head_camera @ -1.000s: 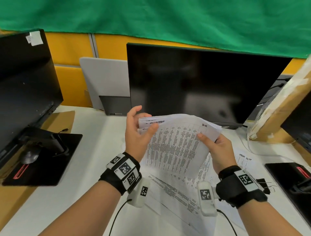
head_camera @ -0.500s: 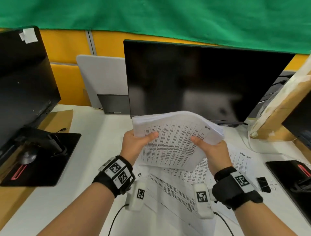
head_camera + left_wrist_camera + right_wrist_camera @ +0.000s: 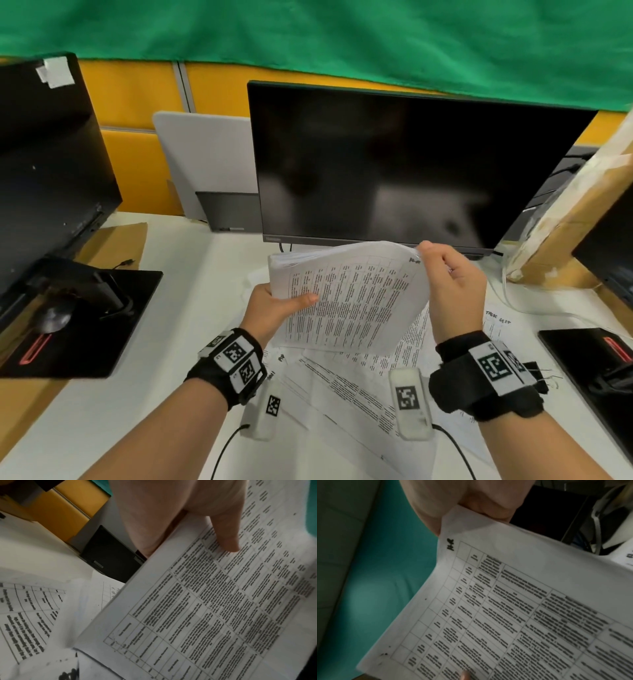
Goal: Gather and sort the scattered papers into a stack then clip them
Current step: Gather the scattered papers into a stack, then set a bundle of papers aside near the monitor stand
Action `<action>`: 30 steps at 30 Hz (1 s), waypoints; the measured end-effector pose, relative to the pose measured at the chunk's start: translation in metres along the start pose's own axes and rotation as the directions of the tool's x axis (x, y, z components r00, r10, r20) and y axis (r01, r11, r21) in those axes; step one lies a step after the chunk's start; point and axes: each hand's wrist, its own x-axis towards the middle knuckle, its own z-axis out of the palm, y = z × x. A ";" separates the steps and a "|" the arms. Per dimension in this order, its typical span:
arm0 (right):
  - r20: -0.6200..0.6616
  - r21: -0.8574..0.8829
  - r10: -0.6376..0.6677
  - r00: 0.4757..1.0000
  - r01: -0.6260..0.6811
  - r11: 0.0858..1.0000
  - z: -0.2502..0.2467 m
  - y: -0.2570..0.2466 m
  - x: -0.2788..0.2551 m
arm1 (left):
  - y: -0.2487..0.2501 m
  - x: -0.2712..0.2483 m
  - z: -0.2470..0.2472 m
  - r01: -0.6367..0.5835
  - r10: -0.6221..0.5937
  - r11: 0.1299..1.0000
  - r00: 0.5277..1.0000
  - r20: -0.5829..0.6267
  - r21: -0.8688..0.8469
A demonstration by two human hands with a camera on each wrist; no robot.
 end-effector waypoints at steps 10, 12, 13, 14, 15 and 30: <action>0.333 -0.137 0.406 0.851 -0.382 0.914 -0.009 0.034 -0.006 | -0.007 0.007 0.000 0.007 -0.007 1.000 1.000 0.024 0.030; 0.309 -0.131 0.447 0.840 -0.427 0.894 -0.006 0.042 -0.008 | -0.010 0.007 0.003 -0.009 0.009 1.000 1.000 -0.008 0.013; 0.296 -0.104 0.448 0.843 -0.438 0.893 -0.005 0.042 -0.008 | -0.010 0.007 0.003 -0.019 0.019 1.000 1.000 -0.023 0.002; 0.287 -0.078 0.447 0.847 -0.445 0.892 -0.004 0.043 -0.007 | -0.011 0.007 0.003 -0.027 0.027 1.000 0.999 -0.029 -0.005; 0.279 -0.061 0.454 0.846 -0.456 0.888 -0.005 0.044 -0.007 | -0.014 0.007 0.003 -0.028 0.028 1.000 0.999 -0.027 -0.005; 0.321 -0.255 0.458 0.829 -0.390 0.885 -0.012 0.017 -0.011 | -0.040 -0.036 -0.015 0.183 -0.205 0.969 0.971 0.126 0.167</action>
